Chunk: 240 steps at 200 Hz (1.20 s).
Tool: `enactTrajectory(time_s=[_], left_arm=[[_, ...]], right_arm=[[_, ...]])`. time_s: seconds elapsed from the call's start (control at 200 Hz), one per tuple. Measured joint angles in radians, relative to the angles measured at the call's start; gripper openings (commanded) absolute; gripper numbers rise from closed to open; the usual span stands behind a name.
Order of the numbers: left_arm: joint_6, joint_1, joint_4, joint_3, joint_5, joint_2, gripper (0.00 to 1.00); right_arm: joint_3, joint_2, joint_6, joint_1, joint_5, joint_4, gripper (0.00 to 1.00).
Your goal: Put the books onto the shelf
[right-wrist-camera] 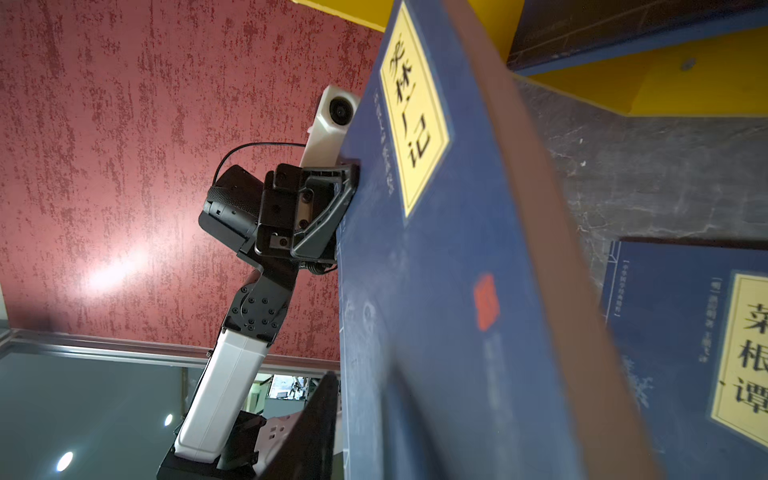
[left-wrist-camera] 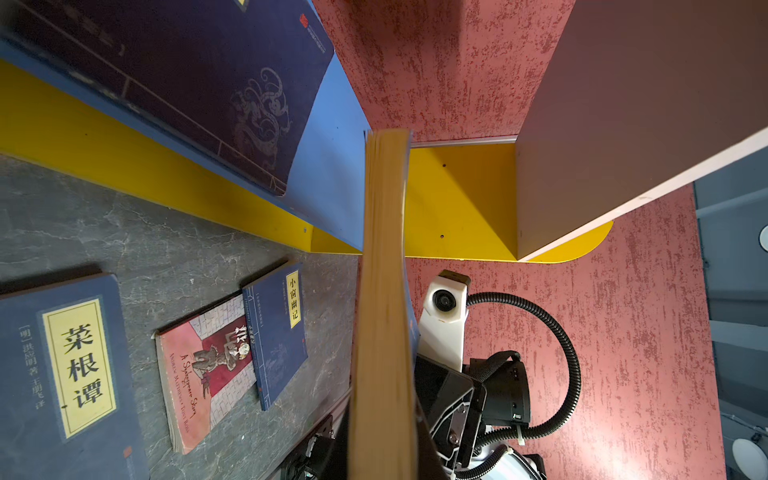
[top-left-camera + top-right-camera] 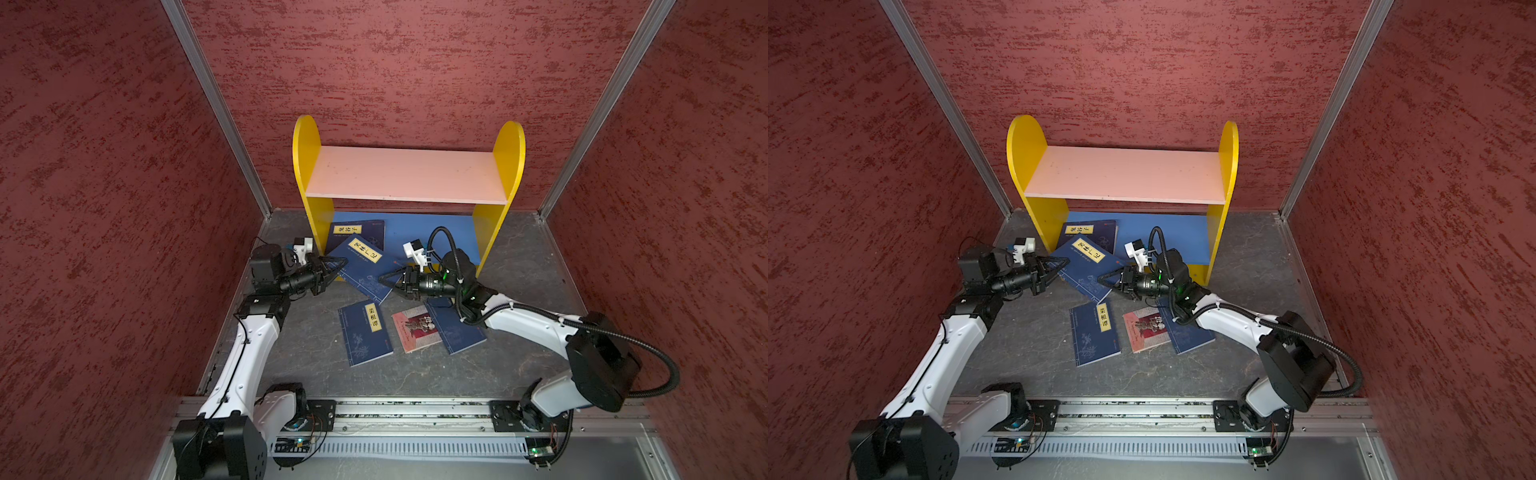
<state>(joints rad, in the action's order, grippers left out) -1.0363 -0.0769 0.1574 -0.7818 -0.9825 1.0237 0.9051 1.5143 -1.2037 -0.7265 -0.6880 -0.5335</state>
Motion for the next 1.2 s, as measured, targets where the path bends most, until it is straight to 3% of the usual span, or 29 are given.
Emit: enactTrajectory(time_s=[0.205, 0.356, 0.496, 0.601, 0.686, 0.962, 1.202], left_arm=[[0.000, -0.004, -0.001, 0.000, 0.033, 0.000, 0.01], [-0.011, -0.004, -0.006, 0.000, 0.050, -0.001, 0.02], [-0.016, -0.005, -0.008, 0.000, 0.061, -0.001, 0.18], [0.010, -0.009, 0.024, -0.008, 0.080, -0.001, 0.53], [0.043, -0.019, 0.083, -0.028, 0.107, -0.001, 0.64], [0.240, -0.084, 0.321, -0.111, 0.311, -0.050, 0.70], [0.275, -0.128, 0.367, -0.111, 0.302, -0.055, 0.72]], right_arm=[[-0.001, 0.000, -0.019, 0.001, 0.051, -0.032, 0.39], [-0.001, 0.005, -0.026, 0.002, 0.085, -0.045, 0.27], [0.002, 0.022, -0.019, 0.002, 0.098, -0.038, 0.13], [0.027, 0.044, -0.004, 0.005, 0.097, -0.012, 0.08], [0.047, 0.053, 0.008, 0.014, 0.091, 0.009, 0.07], [0.067, 0.064, 0.043, 0.107, 0.029, 0.060, 0.07], [0.196, 0.158, 0.116, 0.166, -0.043, 0.178, 0.08]])
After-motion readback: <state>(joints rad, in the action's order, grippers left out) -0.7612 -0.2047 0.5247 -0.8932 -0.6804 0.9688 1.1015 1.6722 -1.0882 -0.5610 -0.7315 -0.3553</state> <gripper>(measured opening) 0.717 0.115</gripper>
